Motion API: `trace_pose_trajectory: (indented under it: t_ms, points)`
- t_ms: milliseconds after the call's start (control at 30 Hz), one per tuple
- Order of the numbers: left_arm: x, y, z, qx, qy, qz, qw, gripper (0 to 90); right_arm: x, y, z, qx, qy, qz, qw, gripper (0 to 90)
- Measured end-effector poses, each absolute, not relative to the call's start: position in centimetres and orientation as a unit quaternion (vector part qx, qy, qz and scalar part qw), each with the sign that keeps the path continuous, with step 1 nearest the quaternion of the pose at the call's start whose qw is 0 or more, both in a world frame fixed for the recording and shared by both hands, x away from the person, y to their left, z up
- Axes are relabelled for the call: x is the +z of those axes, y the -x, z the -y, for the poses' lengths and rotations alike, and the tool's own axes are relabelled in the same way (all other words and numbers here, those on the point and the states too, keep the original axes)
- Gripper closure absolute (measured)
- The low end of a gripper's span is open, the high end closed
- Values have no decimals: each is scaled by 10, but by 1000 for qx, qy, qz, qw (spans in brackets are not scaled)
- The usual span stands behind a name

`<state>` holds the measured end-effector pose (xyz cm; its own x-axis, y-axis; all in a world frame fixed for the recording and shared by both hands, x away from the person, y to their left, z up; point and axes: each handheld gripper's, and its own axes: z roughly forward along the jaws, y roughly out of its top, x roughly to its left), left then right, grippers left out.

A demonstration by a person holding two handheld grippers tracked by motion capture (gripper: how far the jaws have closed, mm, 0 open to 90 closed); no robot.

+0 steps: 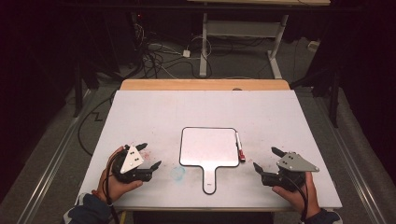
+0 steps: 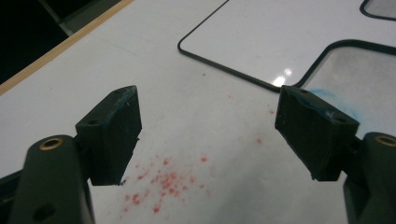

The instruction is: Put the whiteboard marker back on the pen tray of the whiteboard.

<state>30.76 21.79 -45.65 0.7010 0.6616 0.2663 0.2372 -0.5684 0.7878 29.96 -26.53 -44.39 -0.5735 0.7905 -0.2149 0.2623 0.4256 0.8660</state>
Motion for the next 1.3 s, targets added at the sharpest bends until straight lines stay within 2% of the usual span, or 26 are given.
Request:
trace_pose_trajectory:
  t_ms: [267, 1300]
  points:
    - [-466, -297, -232, 274, -838, -293, 371, 218, -451, -295, 280, 408, -356, -775, 326, 178]
    - [-466, -297, -227, 271, -839, -289, 374, 204, -457, -289, 279, 397, -354, -779, 332, 180]
